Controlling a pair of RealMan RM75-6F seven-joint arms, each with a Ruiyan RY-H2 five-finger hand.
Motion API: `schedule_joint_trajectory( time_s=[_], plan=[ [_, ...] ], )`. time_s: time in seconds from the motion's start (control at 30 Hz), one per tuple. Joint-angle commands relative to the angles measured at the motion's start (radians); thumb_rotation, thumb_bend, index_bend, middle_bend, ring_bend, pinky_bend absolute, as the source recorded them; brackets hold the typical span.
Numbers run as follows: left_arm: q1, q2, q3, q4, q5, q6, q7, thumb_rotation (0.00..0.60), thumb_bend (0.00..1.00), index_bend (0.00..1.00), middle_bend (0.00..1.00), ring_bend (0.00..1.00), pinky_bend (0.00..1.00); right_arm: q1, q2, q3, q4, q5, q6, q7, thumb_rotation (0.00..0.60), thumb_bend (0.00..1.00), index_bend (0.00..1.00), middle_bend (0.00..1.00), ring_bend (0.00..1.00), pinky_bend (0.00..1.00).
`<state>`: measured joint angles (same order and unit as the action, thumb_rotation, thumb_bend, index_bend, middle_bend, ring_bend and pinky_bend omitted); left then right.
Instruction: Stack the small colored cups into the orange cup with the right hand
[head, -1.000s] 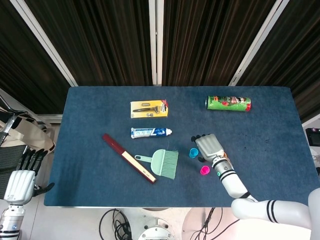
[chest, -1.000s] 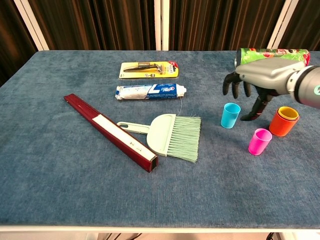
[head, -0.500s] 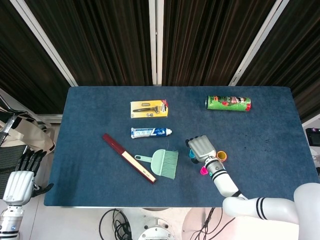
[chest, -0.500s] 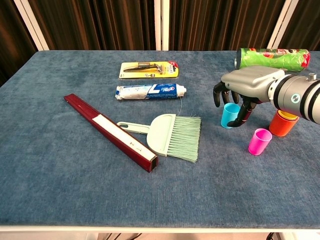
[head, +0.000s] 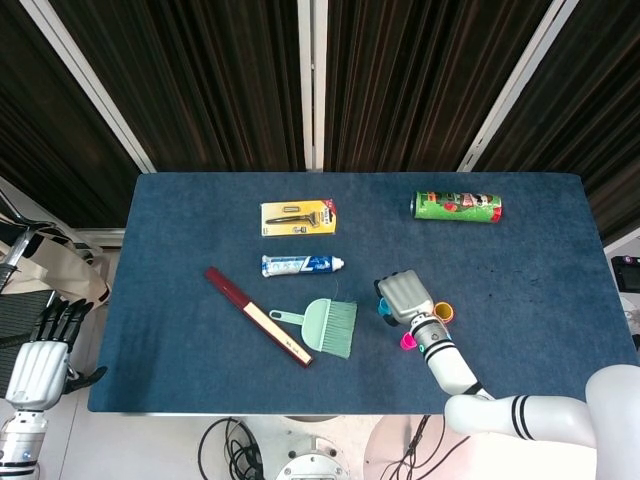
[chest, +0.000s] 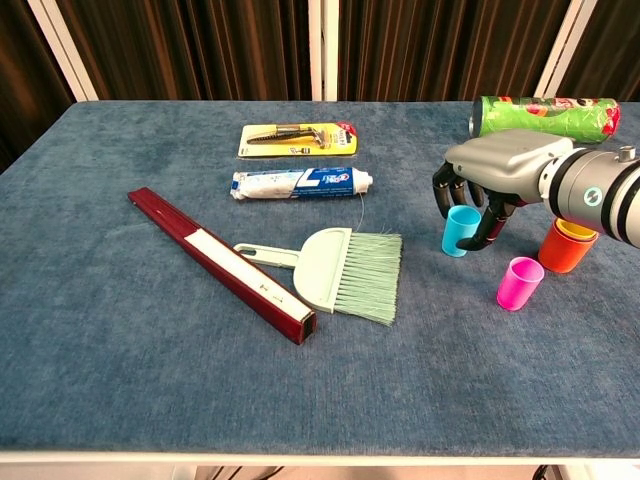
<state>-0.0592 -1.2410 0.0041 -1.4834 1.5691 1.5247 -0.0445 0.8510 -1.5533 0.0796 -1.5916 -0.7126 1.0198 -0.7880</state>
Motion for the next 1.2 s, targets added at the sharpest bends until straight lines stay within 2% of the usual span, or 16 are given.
schedule_joint_trajectory(
  time_s=[0.03, 0.43, 0.53, 0.7, 0.8, 0.97, 1.2],
  plan=[
    [0.000, 0.000, 0.000, 0.001, 0.000, -0.001, 0.000, 0.600, 0.11, 0.10, 0.06, 0.00, 0.00, 0.001, -0.003, 0.000, 0.003, 0.001, 0.005, -0.002, 0.600, 0.20, 0.50, 0.49, 0.45, 0.51],
    [0.006, 0.003, 0.003, 0.001, 0.000, 0.005, -0.005, 0.600, 0.11, 0.10, 0.06, 0.00, 0.00, -0.007, 0.001, 0.004, -0.008, -0.016, 0.029, 0.011, 0.600, 0.23, 0.55, 0.53, 0.45, 0.52],
    [0.006, 0.004, 0.003, 0.000, 0.001, 0.006, -0.005, 0.600, 0.11, 0.10, 0.06, 0.00, 0.00, -0.018, 0.040, 0.012, -0.048, -0.037, 0.054, 0.026, 0.600, 0.23, 0.55, 0.53, 0.45, 0.52],
    [0.006, 0.002, 0.003, -0.001, 0.003, 0.008, -0.002, 0.600, 0.11, 0.10, 0.06, 0.00, 0.00, -0.061, 0.157, 0.016, -0.167, -0.093, 0.121, 0.061, 0.600, 0.22, 0.55, 0.53, 0.45, 0.52],
    [0.006, 0.001, 0.005, -0.003, 0.004, 0.006, 0.001, 0.600, 0.11, 0.10, 0.06, 0.00, 0.00, -0.103, 0.237, -0.002, -0.232, -0.137, 0.155, 0.094, 0.600, 0.21, 0.56, 0.54, 0.45, 0.52],
    [0.003, 0.002, 0.008, -0.014, 0.011, 0.002, 0.018, 0.600, 0.11, 0.10, 0.06, 0.00, 0.00, -0.172, 0.322, -0.049, -0.272, -0.206, 0.185, 0.150, 0.600, 0.21, 0.57, 0.54, 0.45, 0.52],
    [0.003, -0.001, 0.008, -0.031, 0.014, 0.004, 0.042, 0.600, 0.11, 0.10, 0.06, 0.00, 0.00, -0.226, 0.324, -0.103, -0.245, -0.276, 0.170, 0.188, 0.600, 0.21, 0.57, 0.54, 0.45, 0.52]
  ],
)
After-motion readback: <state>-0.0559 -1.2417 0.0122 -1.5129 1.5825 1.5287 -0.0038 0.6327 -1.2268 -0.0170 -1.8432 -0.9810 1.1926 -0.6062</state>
